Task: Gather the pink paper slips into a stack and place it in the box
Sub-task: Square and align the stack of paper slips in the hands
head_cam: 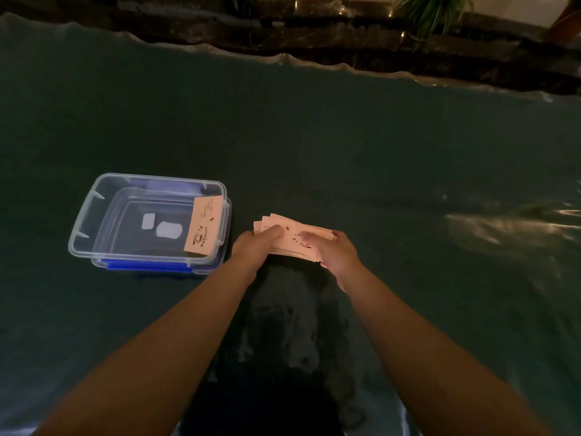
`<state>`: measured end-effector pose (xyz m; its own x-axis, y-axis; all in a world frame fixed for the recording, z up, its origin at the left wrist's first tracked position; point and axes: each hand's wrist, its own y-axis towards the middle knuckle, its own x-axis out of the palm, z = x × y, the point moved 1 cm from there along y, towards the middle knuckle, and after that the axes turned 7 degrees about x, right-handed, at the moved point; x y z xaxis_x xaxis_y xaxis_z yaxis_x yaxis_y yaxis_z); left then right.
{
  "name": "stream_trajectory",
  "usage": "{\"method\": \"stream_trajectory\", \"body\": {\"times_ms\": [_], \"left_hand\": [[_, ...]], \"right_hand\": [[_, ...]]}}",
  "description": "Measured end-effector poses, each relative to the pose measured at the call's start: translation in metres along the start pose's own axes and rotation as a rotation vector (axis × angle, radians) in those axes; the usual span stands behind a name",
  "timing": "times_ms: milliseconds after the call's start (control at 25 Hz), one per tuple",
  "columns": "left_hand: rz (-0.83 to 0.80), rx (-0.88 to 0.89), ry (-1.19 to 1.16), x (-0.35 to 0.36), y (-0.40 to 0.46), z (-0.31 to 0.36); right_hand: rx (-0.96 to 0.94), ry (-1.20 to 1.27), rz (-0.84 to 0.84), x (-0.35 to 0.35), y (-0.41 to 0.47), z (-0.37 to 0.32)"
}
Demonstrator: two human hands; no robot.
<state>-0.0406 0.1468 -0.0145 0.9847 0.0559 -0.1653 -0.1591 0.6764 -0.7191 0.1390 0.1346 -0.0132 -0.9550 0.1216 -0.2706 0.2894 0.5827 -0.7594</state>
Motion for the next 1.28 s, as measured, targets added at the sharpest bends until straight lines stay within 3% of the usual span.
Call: {"method": "stream_trajectory", "body": {"times_ms": [200,640,1000,1280], "left_hand": [[0.108,-0.047,0.012,0.008,-0.005,0.006],[-0.047,-0.018,-0.204,0.004,0.004,-0.002],[-0.103,0.005,-0.541,0.009,-0.014,-0.02],[-0.177,0.049,-0.592,0.015,-0.042,-0.023]], "right_hand": [[0.034,0.067,0.025,0.008,-0.002,0.002],[0.129,0.105,-0.022,-0.005,0.006,-0.004],[0.191,0.442,-0.315,-0.005,-0.012,0.026],[0.163,0.556,-0.359,0.0,-0.043,0.046]]}}
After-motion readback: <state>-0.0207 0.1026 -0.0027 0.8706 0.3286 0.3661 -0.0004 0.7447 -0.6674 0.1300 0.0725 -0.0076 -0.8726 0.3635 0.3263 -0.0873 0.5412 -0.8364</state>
